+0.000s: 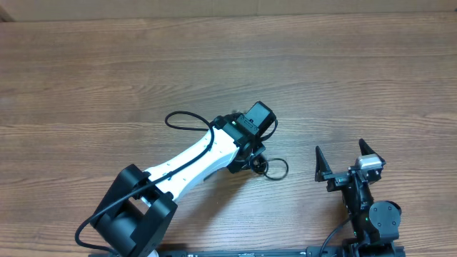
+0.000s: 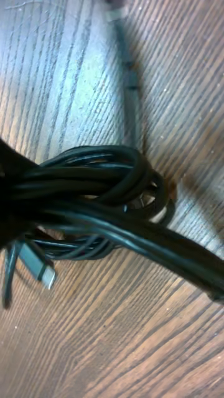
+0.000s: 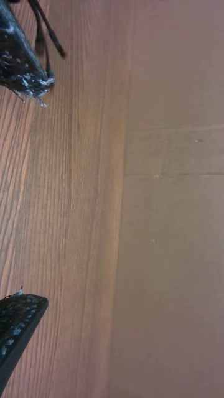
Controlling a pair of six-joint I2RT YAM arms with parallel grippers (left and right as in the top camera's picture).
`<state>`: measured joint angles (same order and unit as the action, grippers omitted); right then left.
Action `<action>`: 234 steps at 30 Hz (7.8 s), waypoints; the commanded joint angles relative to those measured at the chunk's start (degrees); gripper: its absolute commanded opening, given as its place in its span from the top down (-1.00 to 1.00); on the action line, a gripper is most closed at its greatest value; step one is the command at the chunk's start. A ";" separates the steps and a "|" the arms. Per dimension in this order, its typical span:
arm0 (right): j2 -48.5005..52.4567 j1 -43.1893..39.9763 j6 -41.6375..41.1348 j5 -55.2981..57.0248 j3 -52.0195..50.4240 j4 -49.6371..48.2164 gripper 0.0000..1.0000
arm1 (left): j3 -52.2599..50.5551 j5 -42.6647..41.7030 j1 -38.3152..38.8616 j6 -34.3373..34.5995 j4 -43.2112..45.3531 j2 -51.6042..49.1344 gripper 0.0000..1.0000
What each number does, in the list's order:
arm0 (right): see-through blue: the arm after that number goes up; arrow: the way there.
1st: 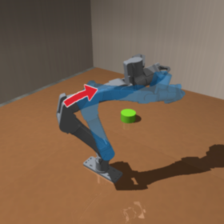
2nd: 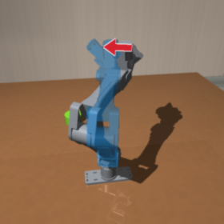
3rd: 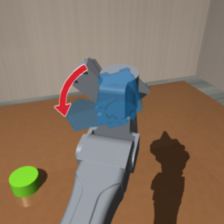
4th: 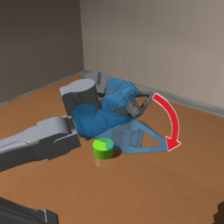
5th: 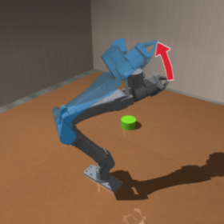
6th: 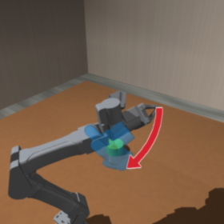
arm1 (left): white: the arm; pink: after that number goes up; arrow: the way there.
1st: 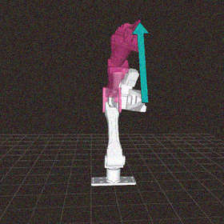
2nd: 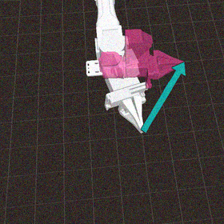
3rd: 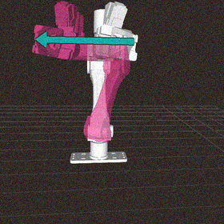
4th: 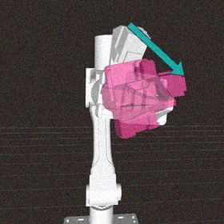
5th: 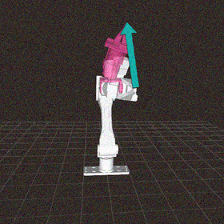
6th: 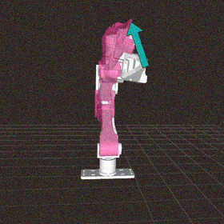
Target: Untangle cables
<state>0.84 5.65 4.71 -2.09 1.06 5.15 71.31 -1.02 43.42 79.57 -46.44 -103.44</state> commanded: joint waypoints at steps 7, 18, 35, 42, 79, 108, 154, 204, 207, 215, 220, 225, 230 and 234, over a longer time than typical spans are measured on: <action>-0.68 -0.20 -0.17 0.52 -0.57 -0.33 -1.00 | 1.31 -1.18 0.15 -4.42 0.02 -0.90 0.92; -0.68 -0.20 -0.17 0.52 -0.57 -0.33 -1.00 | 7.02 -9.75 -2.49 -24.26 0.04 1.66 0.92; -0.68 -0.20 -0.17 0.52 -0.57 -0.33 -1.00 | 19.30 -34.91 -3.69 -82.86 0.02 1.99 0.92; -0.68 -0.20 -0.17 0.55 -0.57 -0.33 -0.99 | 19.30 -35.06 -3.69 -88.78 0.04 1.99 0.92; 1.11 -0.15 -37.97 -3.19 27.12 29.99 -1.00 | 29.11 -18.12 -4.09 -90.84 -0.90 4.59 0.92; 32.06 -0.15 -45.18 -17.40 51.78 53.27 -0.61 | 29.11 -42.12 -3.96 -80.41 -3.93 6.49 0.92; 32.06 -0.15 -34.14 -12.50 51.78 54.53 0.93 | 29.09 -39.06 0.87 -77.40 -1.75 6.47 0.92; 32.06 -0.15 -26.82 -21.99 51.78 58.38 -0.74 | 29.09 -4.74 0.11 -39.30 -9.62 6.45 0.92; 32.06 -0.15 -27.19 -21.99 51.78 58.23 -0.79 | 29.09 -10.43 0.11 -47.47 -7.93 6.45 0.91; 32.06 -0.15 -27.21 -16.63 51.78 58.45 -0.83 | 29.09 -23.39 0.11 -63.41 -4.50 6.45 0.92; 32.06 -0.15 -27.39 -13.29 51.78 58.47 -0.77 | 29.09 -24.94 0.11 -64.85 -4.04 6.45 0.92; 32.09 -0.15 -27.41 -9.62 51.15 58.45 -0.30 | 29.09 -30.64 0.11 -69.37 -2.78 6.47 0.92; 32.13 -0.15 -27.39 -9.49 49.99 58.75 0.12 | 29.09 -35.69 0.11 -69.35 0.09 6.47 0.91; 32.13 -0.15 -27.41 -9.51 49.99 58.88 0.70 | 29.09 -35.87 0.04 -69.29 0.26 6.47 0.92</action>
<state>33.39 5.61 -22.72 -12.47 51.35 64.12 98.94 -33.95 43.40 11.64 -46.70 -98.35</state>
